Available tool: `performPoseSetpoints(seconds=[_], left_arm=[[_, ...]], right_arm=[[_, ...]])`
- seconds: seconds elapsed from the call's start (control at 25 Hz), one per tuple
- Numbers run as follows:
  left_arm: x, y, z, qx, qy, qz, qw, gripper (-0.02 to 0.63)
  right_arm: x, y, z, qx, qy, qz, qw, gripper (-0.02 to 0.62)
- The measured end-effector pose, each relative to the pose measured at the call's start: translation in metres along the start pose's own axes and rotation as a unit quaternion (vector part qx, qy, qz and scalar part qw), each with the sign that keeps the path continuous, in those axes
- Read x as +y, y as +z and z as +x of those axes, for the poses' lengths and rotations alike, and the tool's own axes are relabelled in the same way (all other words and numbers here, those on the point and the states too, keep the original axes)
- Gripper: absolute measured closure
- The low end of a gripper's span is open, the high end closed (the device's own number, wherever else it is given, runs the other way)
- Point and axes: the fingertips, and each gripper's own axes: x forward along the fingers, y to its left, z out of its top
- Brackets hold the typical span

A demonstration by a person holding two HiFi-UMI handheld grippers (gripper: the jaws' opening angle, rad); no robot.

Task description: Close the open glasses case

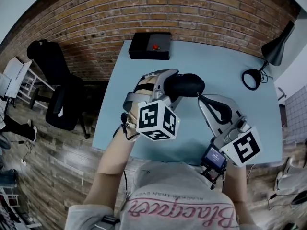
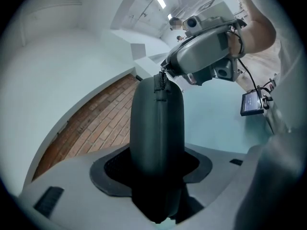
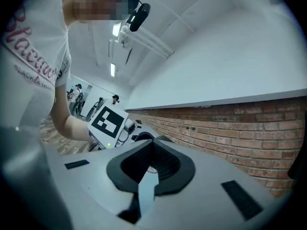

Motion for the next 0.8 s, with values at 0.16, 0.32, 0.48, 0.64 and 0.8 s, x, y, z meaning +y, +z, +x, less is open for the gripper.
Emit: performPoseSetpoints(seconds=[0.16, 0.32, 0.48, 0.64, 0.8], left_arm=[[-0.007, -0.002, 0.004, 0.031, -0.019, -0.014, 0.9992, 0.348], [-0.012, -0.008, 0.007, 0.052, -0.027, -0.029, 0.9979, 0.348], [-0.023, -0.011, 0.009, 0.041, -0.058, -0.073, 0.9948, 0.348], [-0.032, -0.010, 0.010, -0.002, -0.086, -0.157, 0.9839, 0.345], [-0.034, -0.003, 0.007, -0.058, -0.108, -0.270, 0.9549, 0.345]], right_arm=[[0.013, 0.000, 0.012, 0.010, 0.012, -0.007, 1.000, 0.575], [0.024, -0.003, 0.022, 0.022, 0.021, -0.014, 0.999, 0.575], [0.024, -0.006, 0.023, 0.024, 0.007, -0.023, 0.999, 0.575], [0.020, -0.003, 0.023, 0.013, -0.021, -0.007, 1.000, 0.572], [0.006, -0.008, 0.018, 0.013, -0.047, 0.018, 0.999, 0.572]])
